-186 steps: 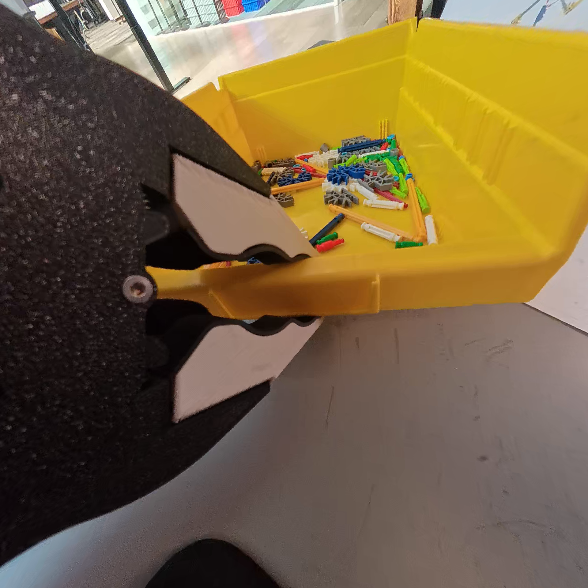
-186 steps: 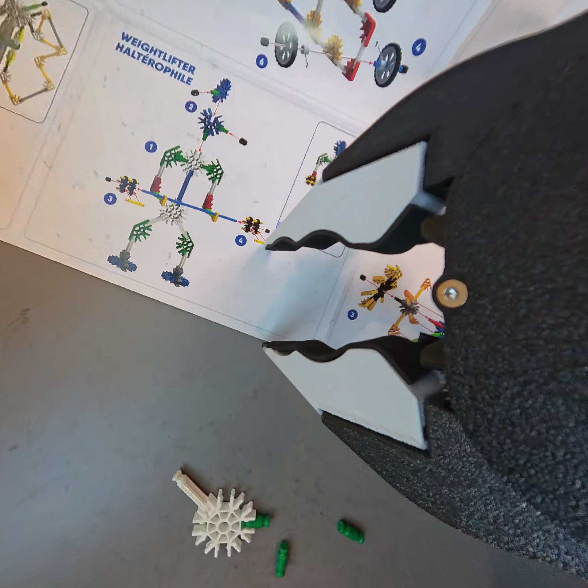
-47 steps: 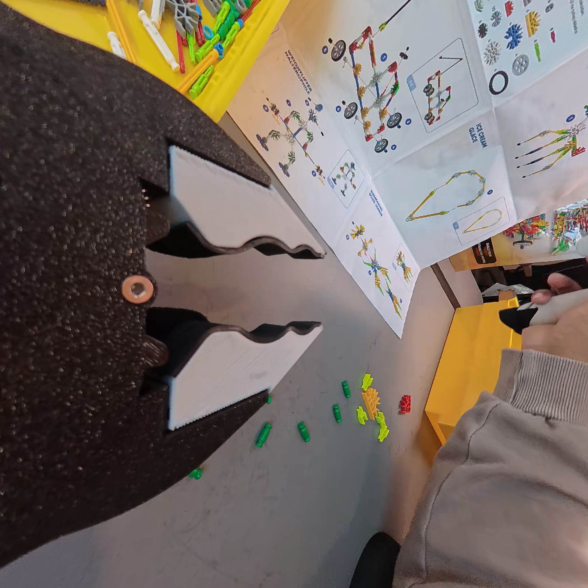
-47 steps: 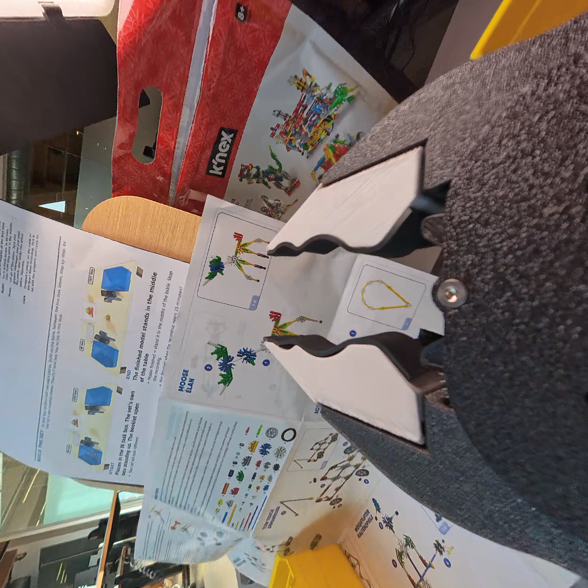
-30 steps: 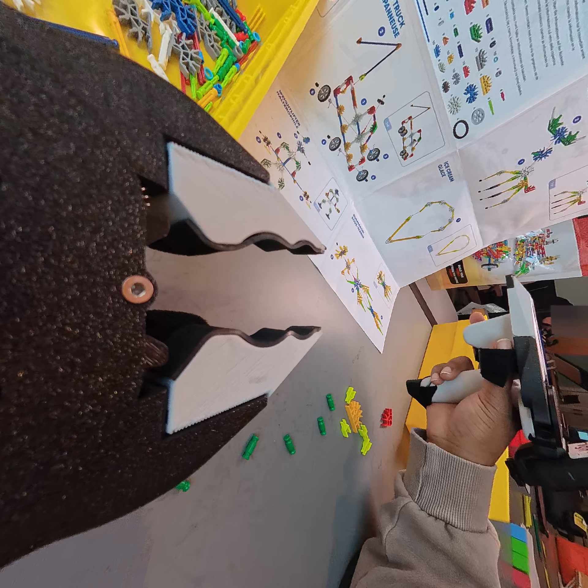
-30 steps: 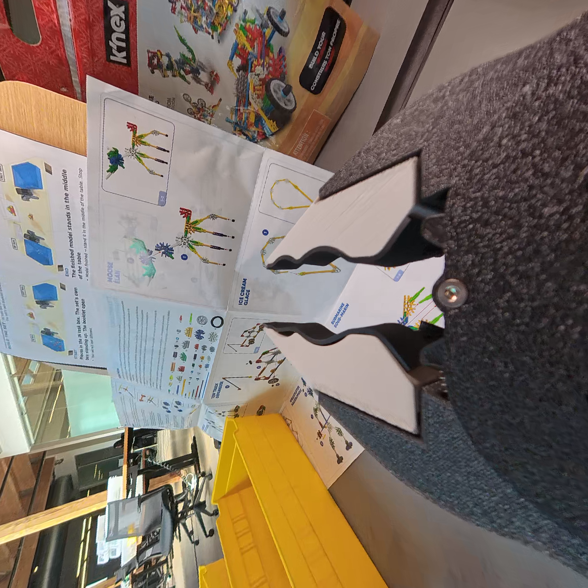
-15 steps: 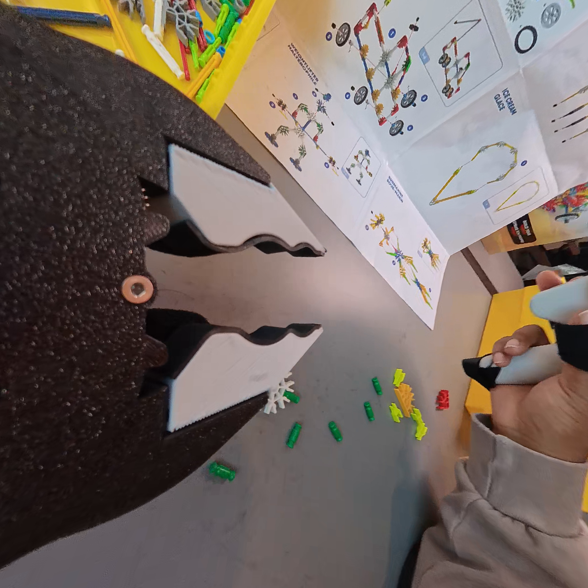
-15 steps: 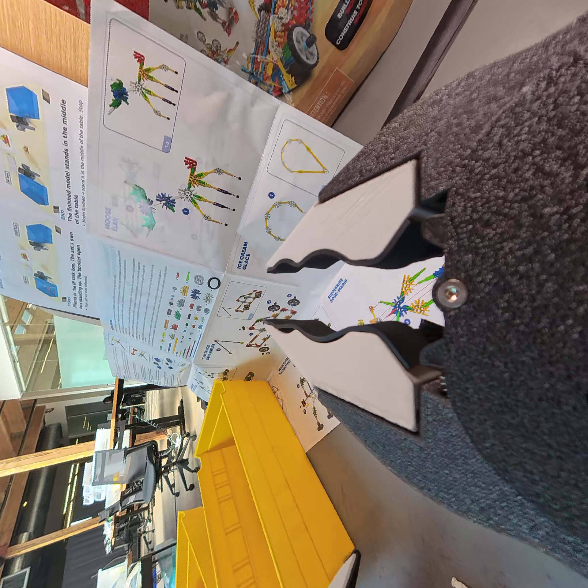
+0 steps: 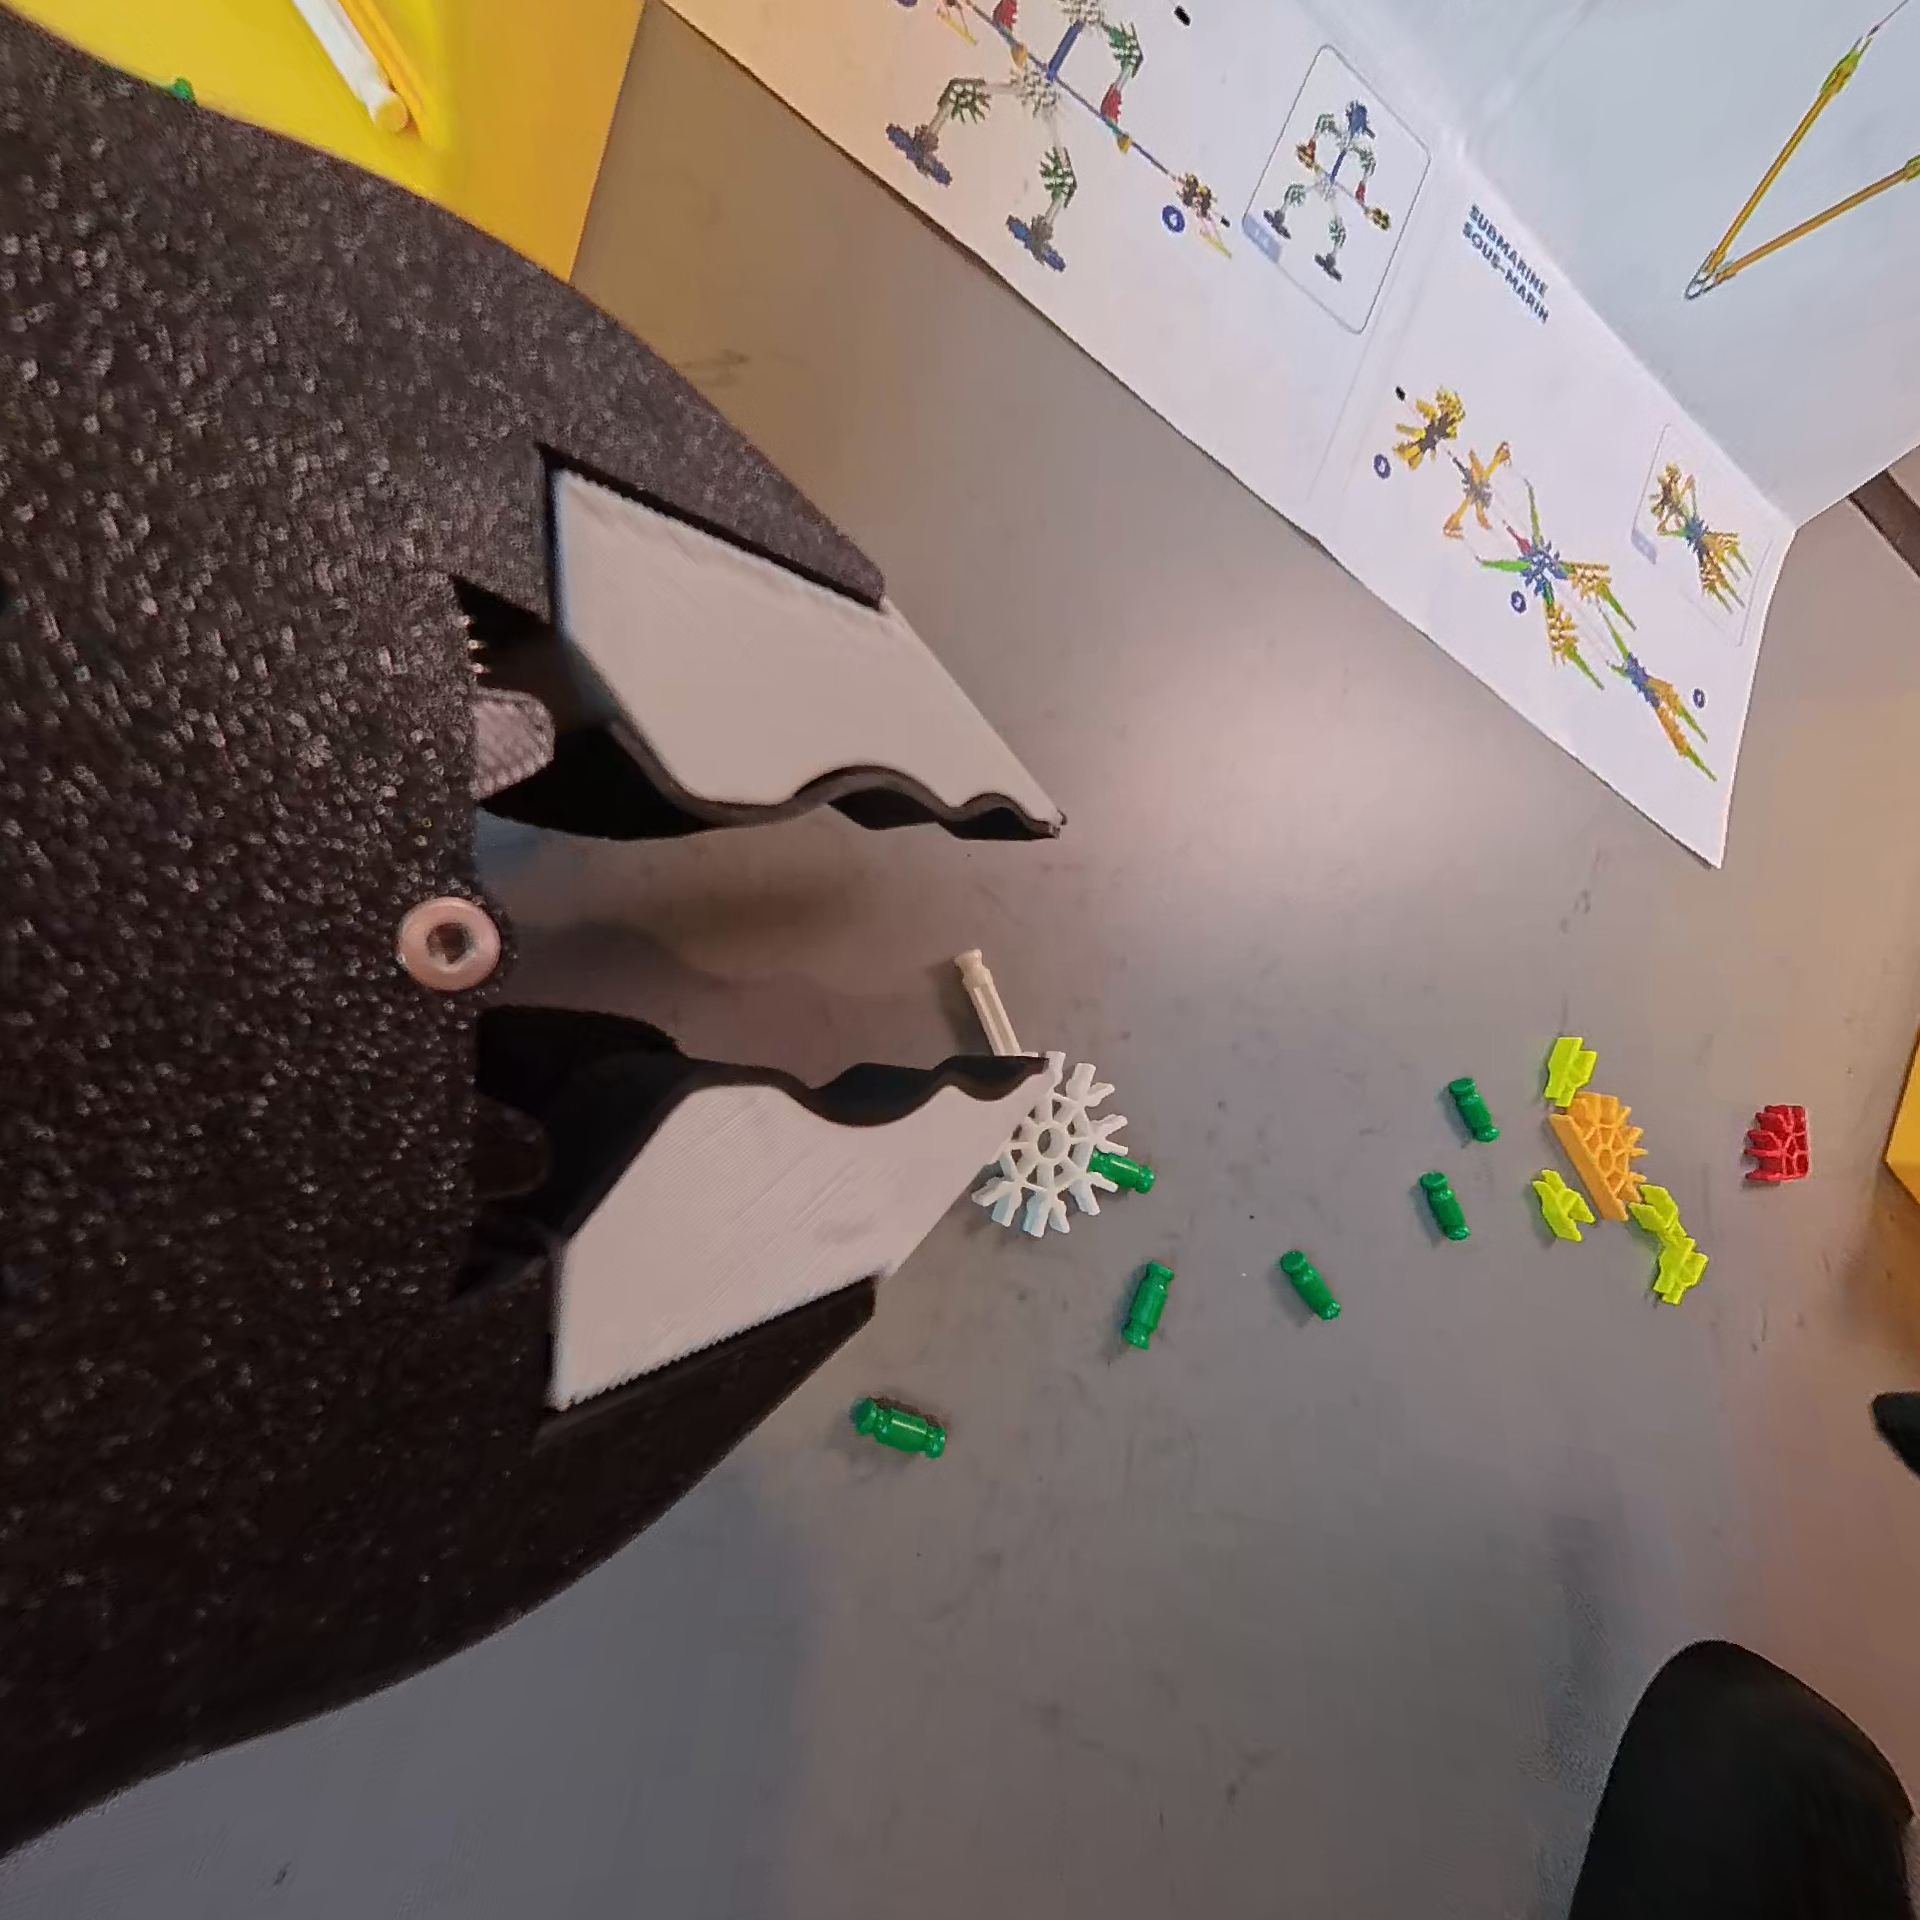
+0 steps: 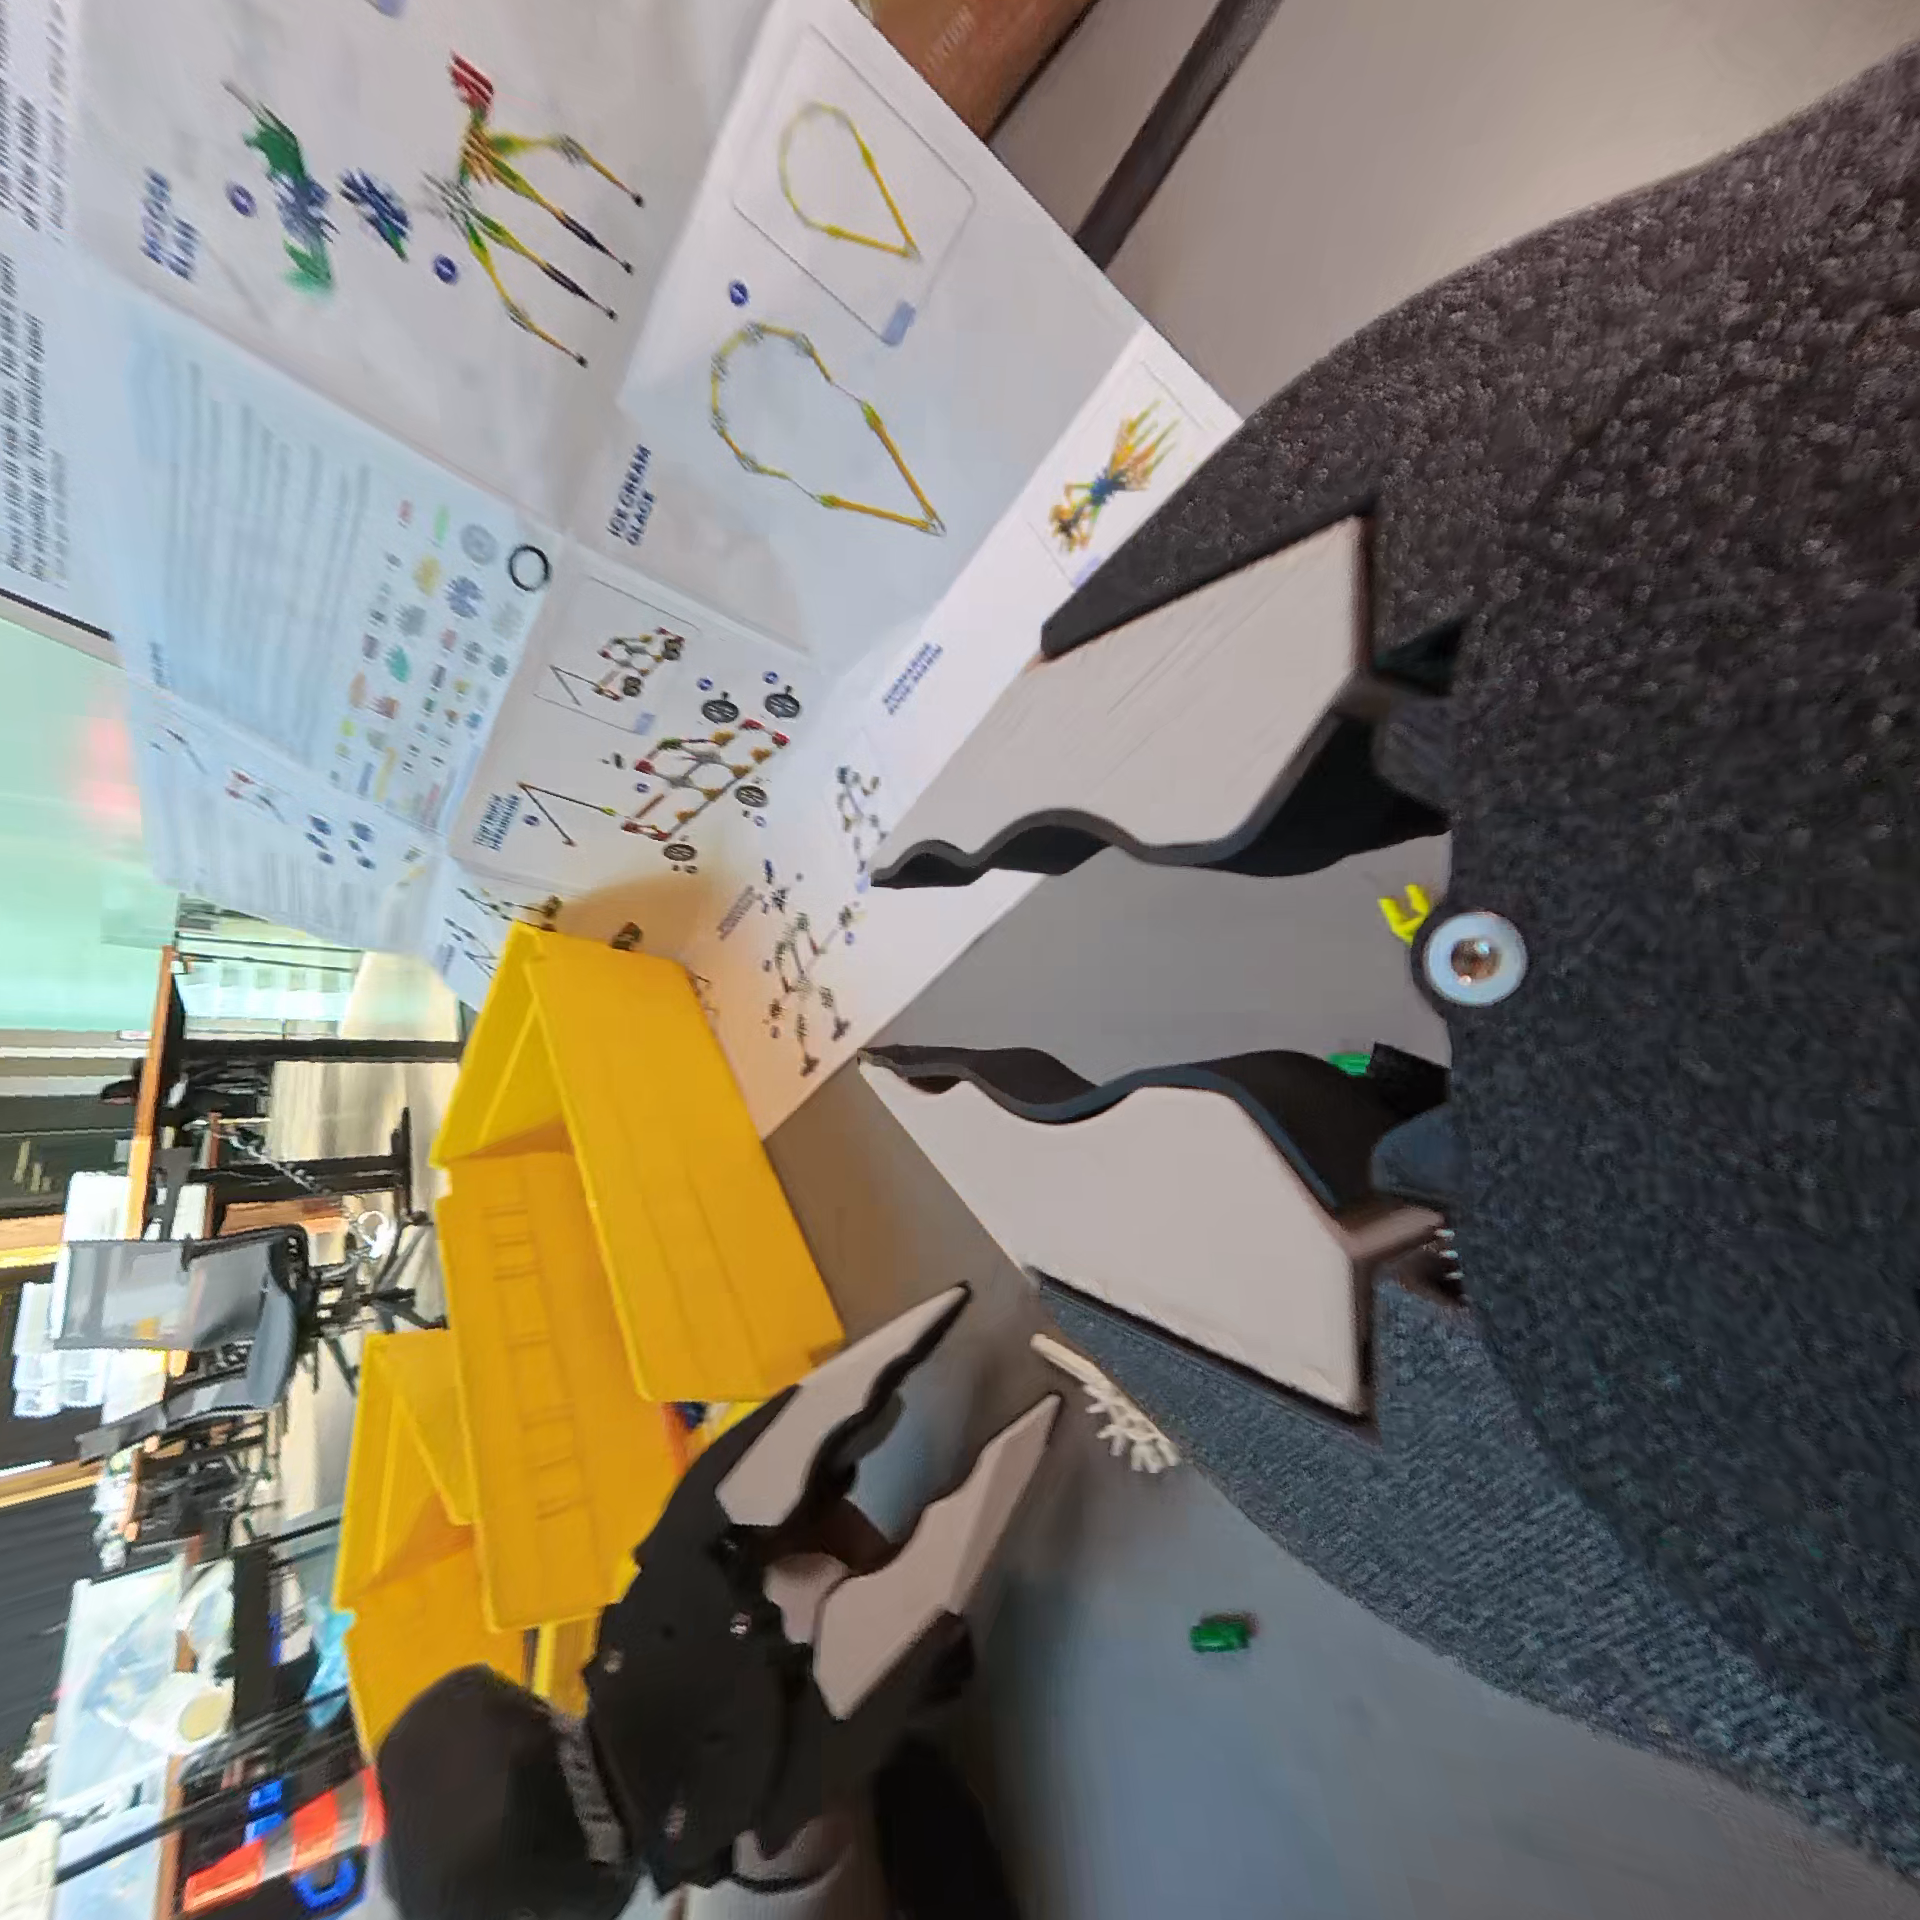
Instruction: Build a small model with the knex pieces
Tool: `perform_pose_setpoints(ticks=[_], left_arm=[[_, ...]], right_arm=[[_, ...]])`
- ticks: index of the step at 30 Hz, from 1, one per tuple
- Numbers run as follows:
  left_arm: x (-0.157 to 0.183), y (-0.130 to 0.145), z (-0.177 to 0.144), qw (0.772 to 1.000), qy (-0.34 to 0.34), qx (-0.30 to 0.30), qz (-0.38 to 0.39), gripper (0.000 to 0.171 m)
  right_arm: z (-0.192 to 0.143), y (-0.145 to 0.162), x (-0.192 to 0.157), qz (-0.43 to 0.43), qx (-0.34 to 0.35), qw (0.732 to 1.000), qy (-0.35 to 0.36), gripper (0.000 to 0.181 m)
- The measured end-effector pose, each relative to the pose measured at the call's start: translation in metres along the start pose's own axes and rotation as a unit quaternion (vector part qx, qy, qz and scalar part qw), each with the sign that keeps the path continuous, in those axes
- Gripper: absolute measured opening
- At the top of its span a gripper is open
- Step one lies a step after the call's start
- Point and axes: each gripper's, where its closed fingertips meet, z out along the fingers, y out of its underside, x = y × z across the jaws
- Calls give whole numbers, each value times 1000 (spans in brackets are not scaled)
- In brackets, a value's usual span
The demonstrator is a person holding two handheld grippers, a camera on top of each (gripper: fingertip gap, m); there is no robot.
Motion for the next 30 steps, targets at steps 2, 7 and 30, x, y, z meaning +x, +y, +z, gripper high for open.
perform_pose_setpoints(ticks=[2, 7, 30], left_arm=[[-1, 3, 0, 1000, 0, -9, 3, 41], [2, 10, -9, 999, 19, -28, 13, 43], [26, 19, 4, 997, 59, -46, 25, 48]], right_arm=[[-7, 27, -9, -25, -17, 1000, -3, 30], [-14, 67, -44, -94, -126, 980, -122, 30], [-29, 145, -55, -41, -338, 928, -150, 5]])
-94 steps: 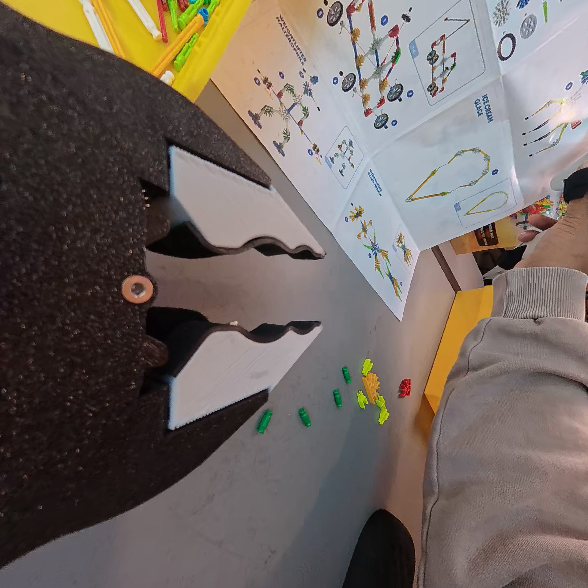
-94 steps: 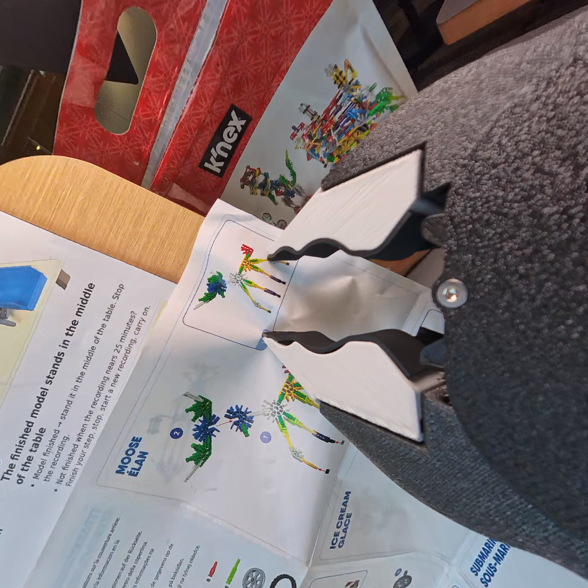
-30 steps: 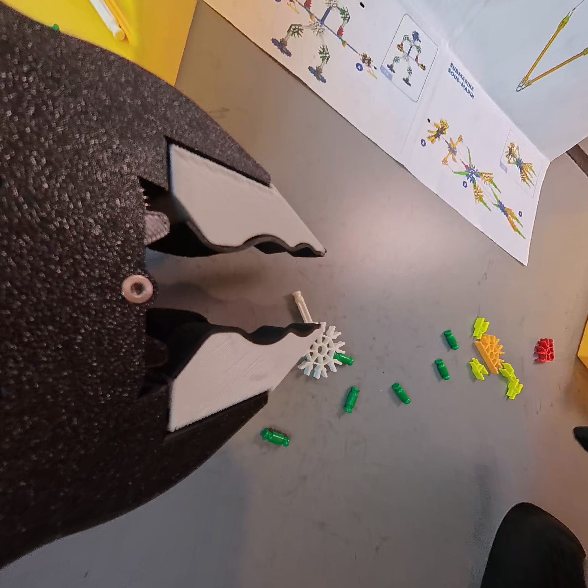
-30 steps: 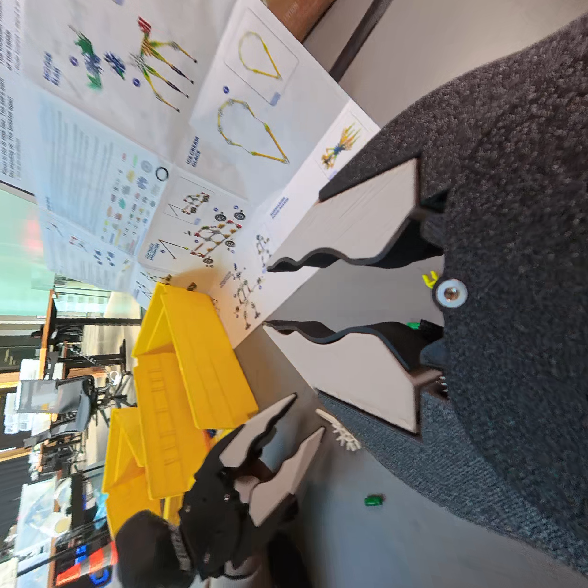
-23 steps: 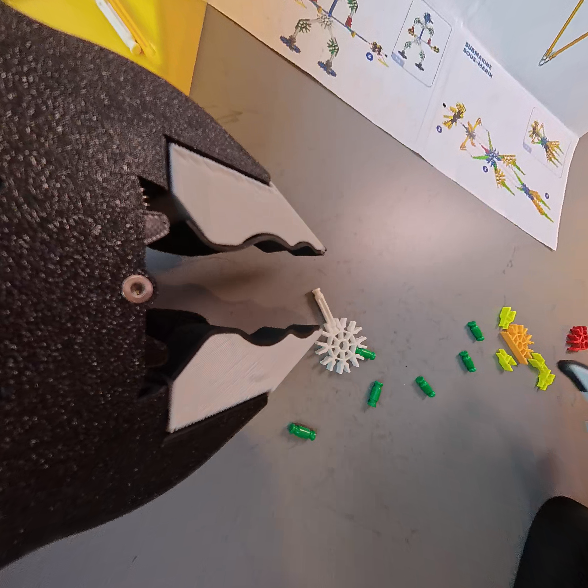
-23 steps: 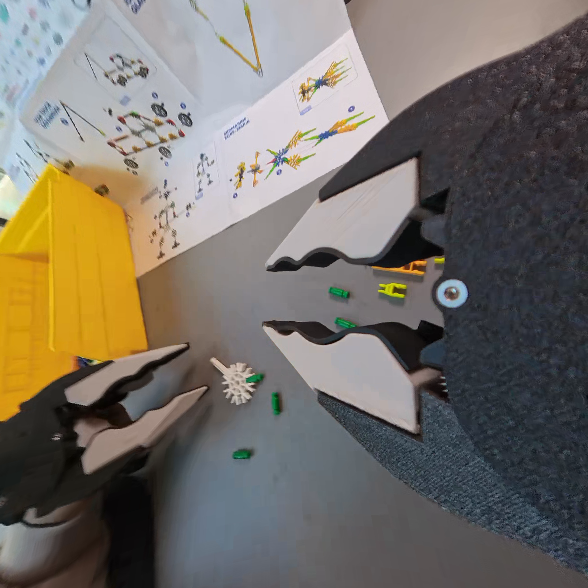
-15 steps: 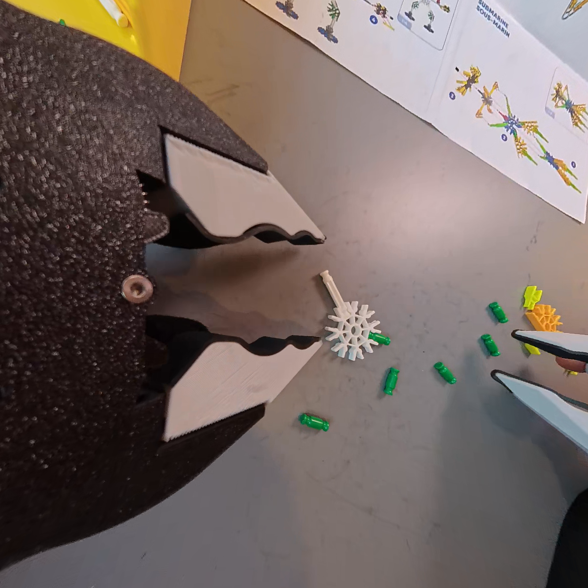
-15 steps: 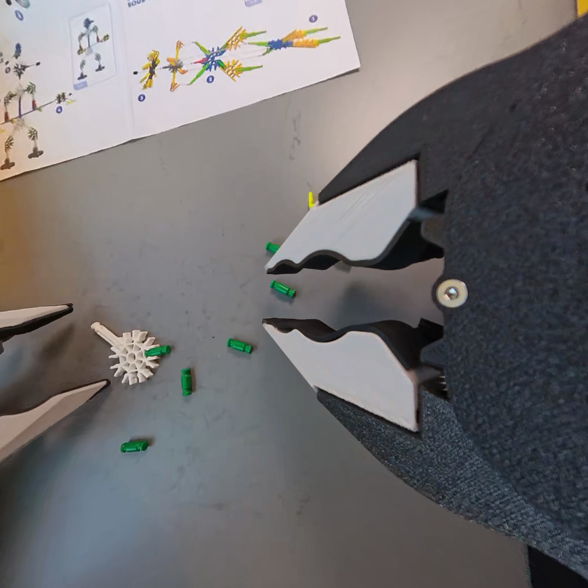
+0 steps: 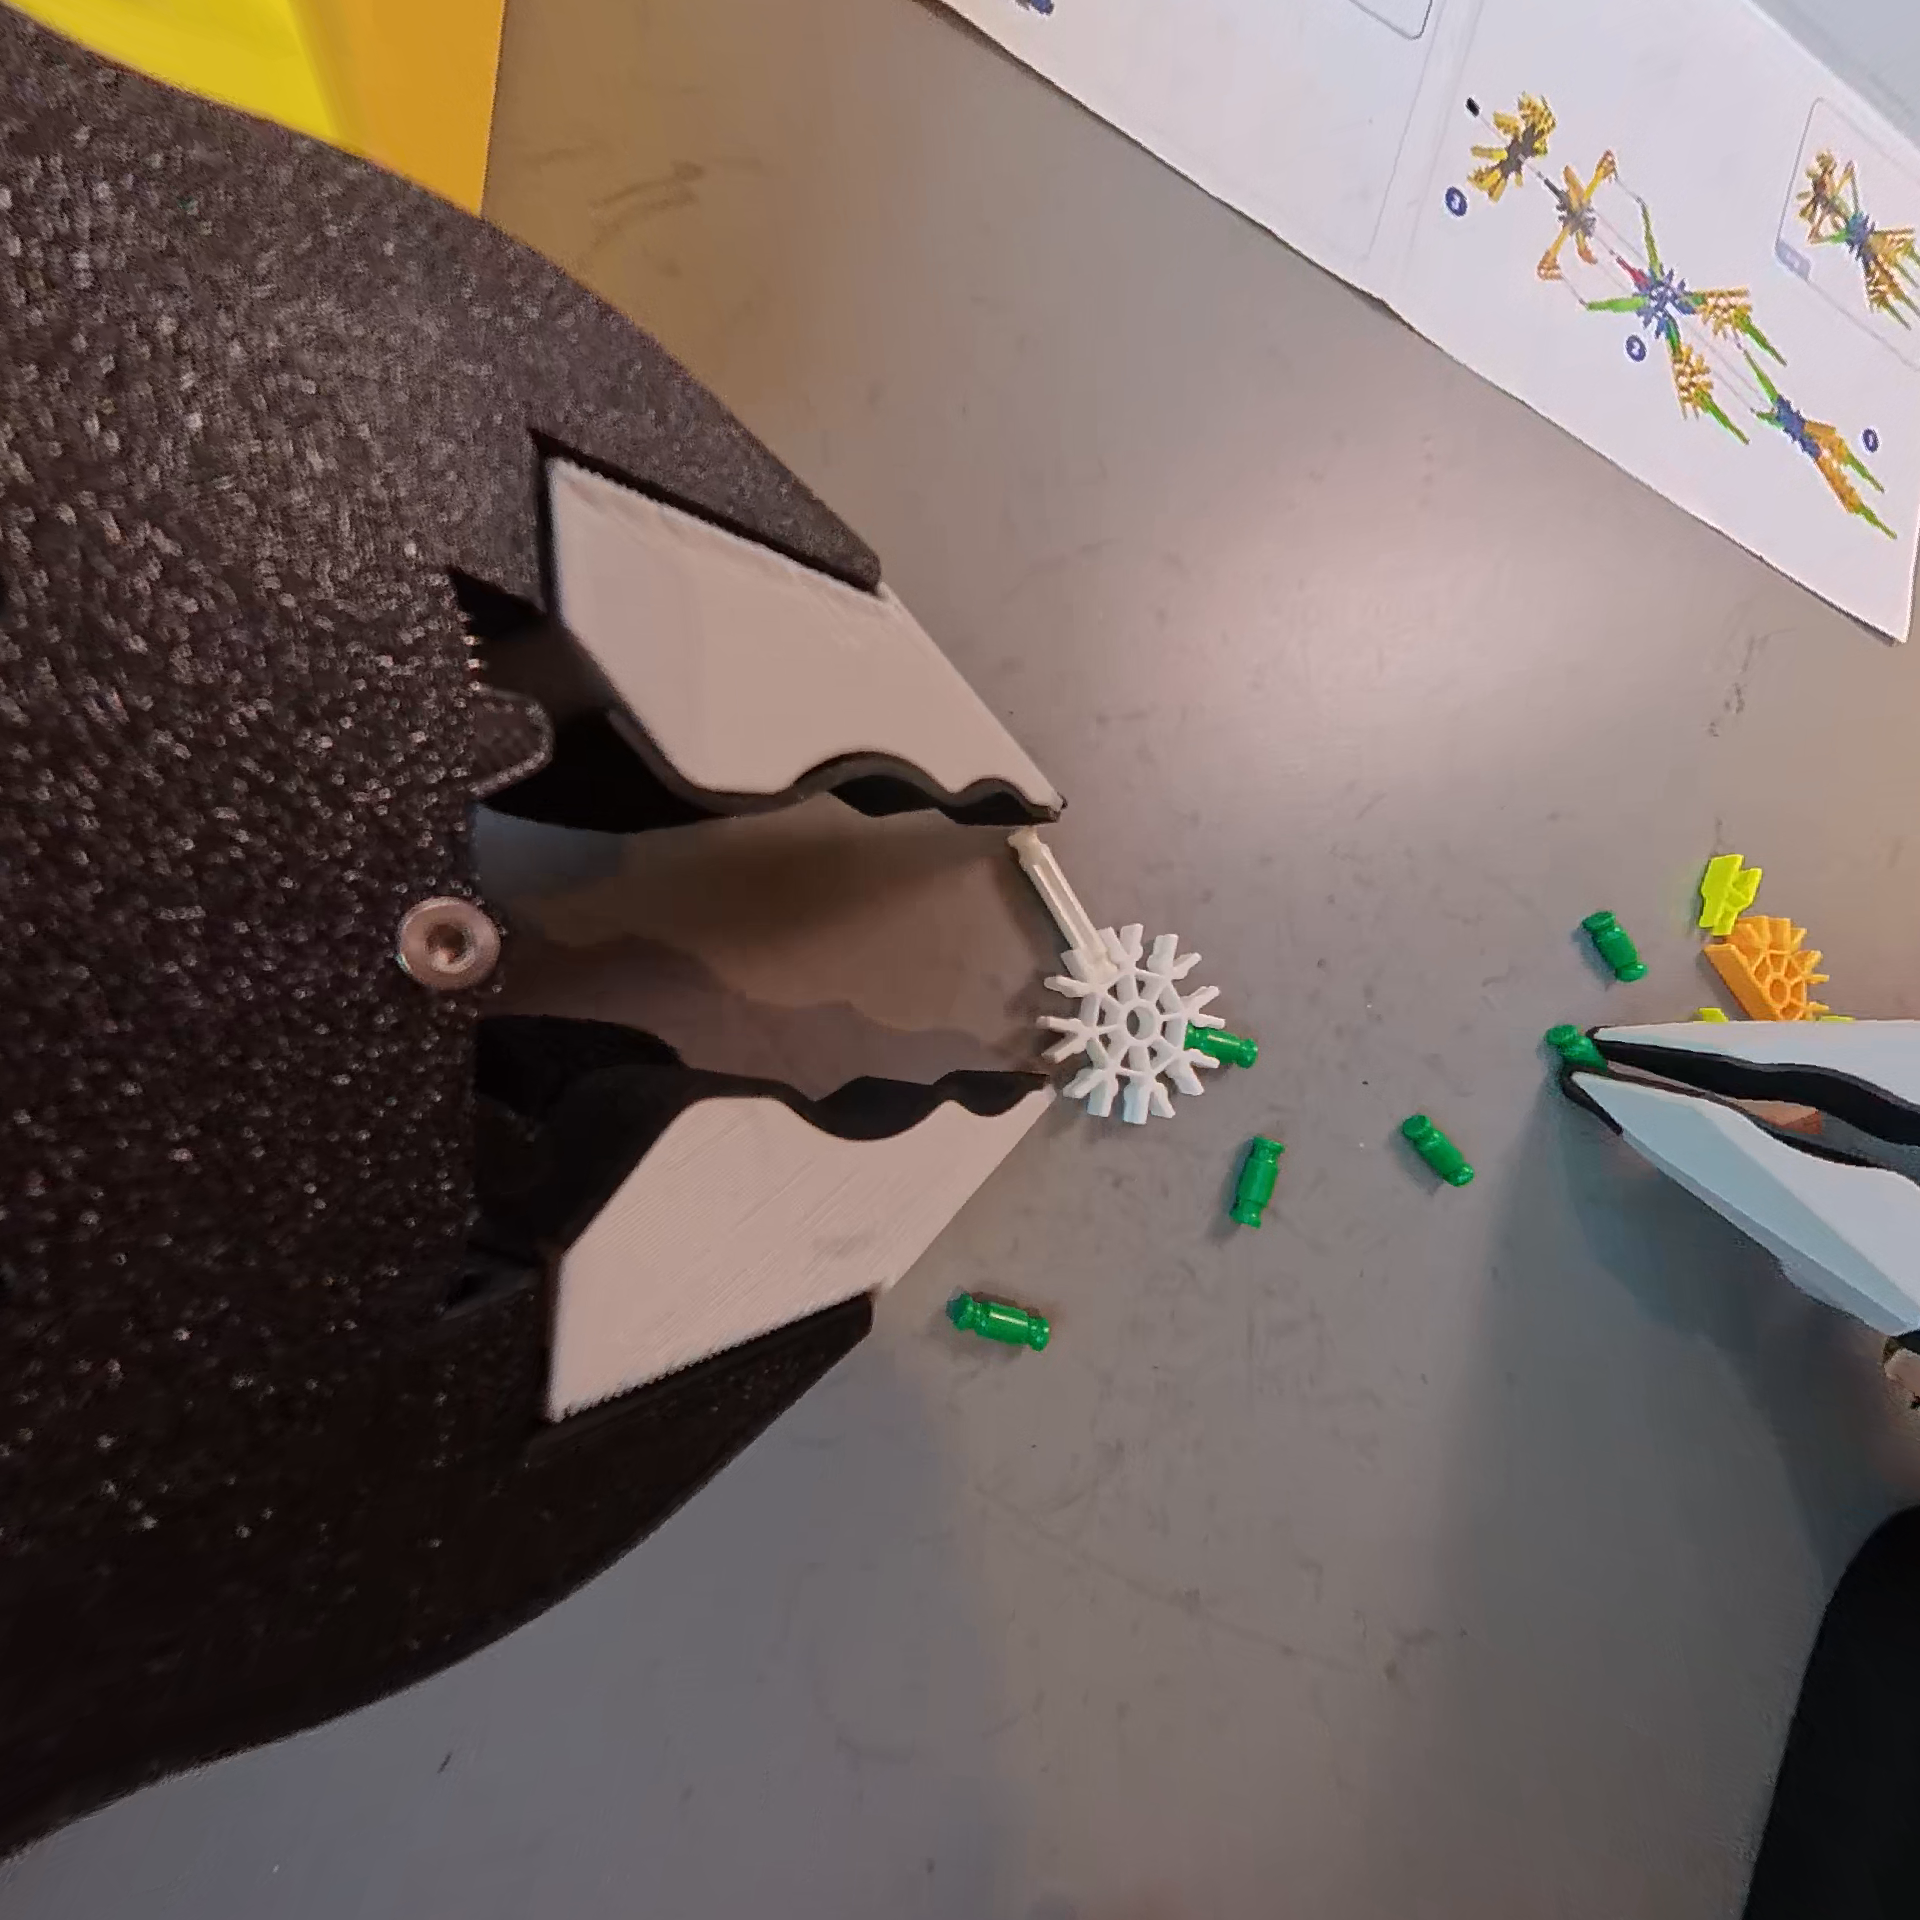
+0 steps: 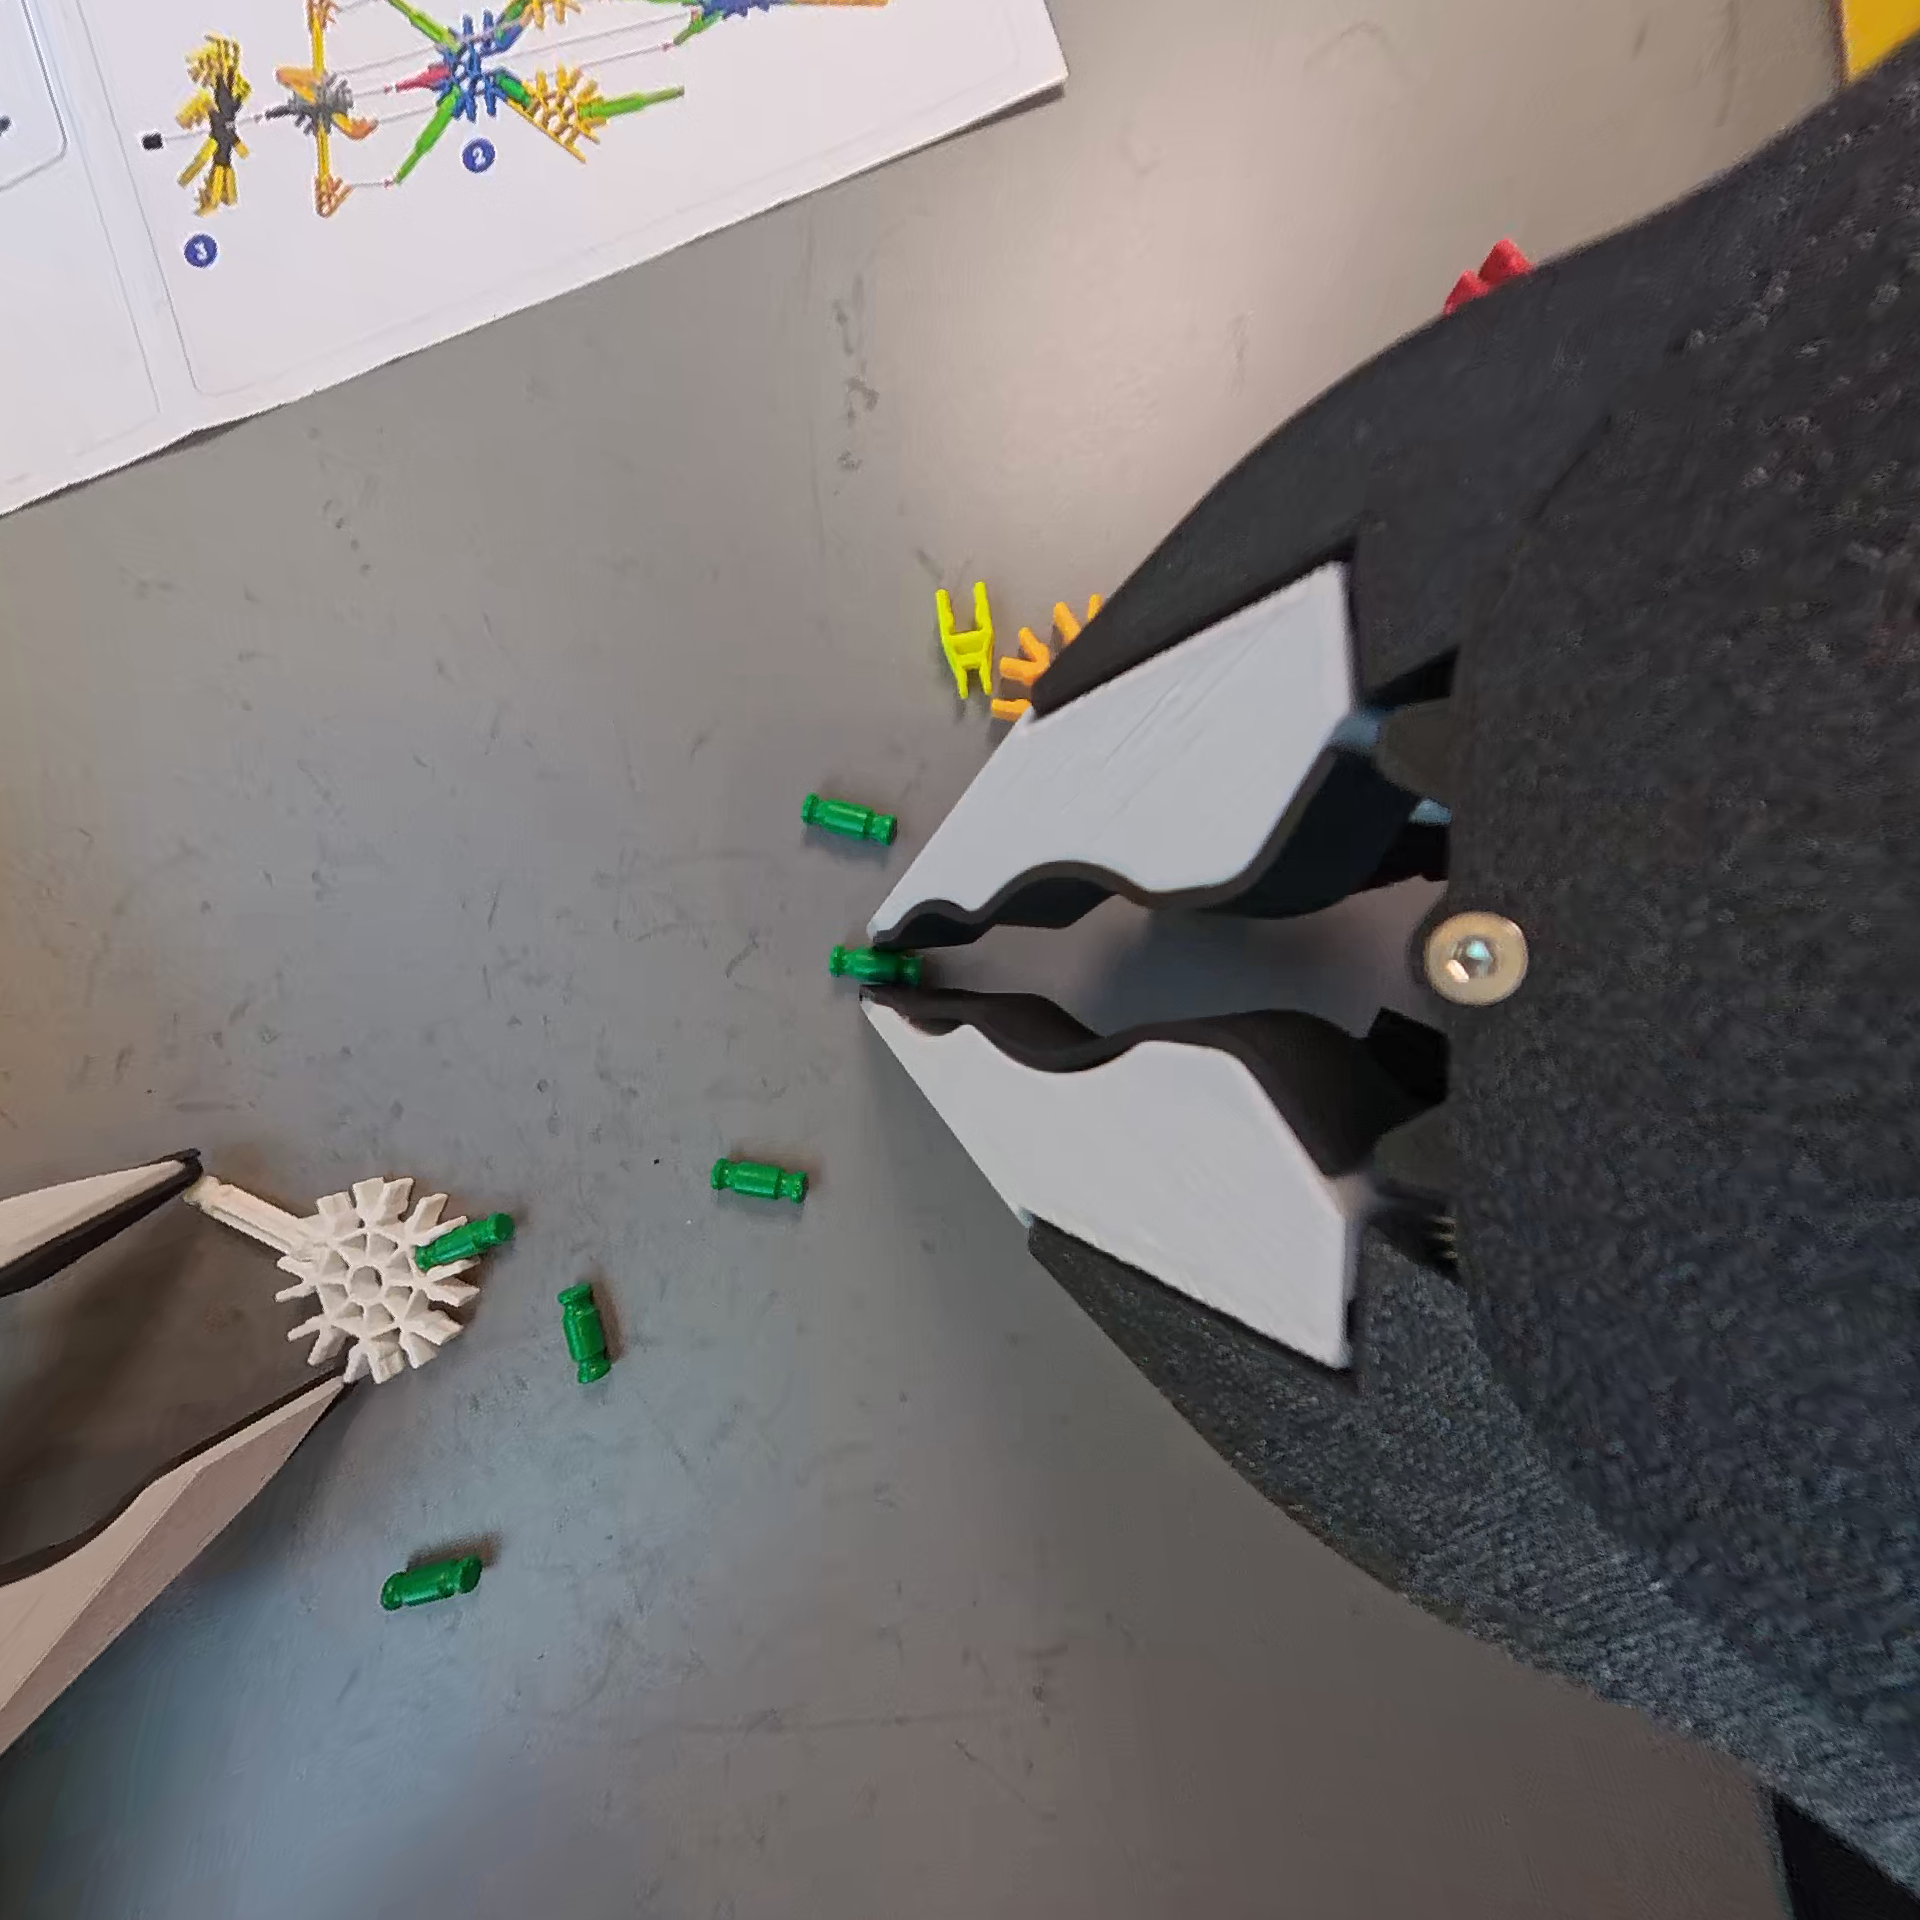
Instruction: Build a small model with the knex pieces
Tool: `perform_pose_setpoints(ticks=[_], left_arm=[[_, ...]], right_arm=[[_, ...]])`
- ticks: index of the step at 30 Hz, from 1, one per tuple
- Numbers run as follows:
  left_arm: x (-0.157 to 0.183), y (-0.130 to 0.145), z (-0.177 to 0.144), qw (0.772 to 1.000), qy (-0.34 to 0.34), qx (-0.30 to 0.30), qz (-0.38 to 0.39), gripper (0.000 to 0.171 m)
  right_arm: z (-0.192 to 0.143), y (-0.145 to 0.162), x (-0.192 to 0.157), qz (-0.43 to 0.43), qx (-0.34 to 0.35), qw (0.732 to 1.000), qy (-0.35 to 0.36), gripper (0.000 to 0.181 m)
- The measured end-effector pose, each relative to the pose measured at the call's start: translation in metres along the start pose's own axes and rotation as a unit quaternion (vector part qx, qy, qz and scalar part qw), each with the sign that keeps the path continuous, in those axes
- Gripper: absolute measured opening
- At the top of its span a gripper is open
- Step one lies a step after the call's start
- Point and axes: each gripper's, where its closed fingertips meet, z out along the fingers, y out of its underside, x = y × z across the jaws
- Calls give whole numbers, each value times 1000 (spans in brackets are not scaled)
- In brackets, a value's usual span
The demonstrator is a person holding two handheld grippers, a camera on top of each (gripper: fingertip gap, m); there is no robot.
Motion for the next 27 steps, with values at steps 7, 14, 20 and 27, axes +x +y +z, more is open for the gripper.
perform_pose_setpoints(ticks=[7, 14, 20, 27], left_arm=[[4, -1, 2, 1000, 4, -7, -21, 35], [-2, -2, 3, 999, -21, -8, -35, 32], [-6, -2, 2, 999, -31, -5, -43, 34], [-1, -34, -17, 994, 6, 89, -61, 36]], right_arm=[[-2, -19, -4, 16, 45, 999, -5, 5], [-5, -46, -12, 34, 107, 994, -17, 5], [0, -63, -18, 46, 147, 988, -16, 5], [-10, -92, -28, 88, 232, 968, -45, 5]])
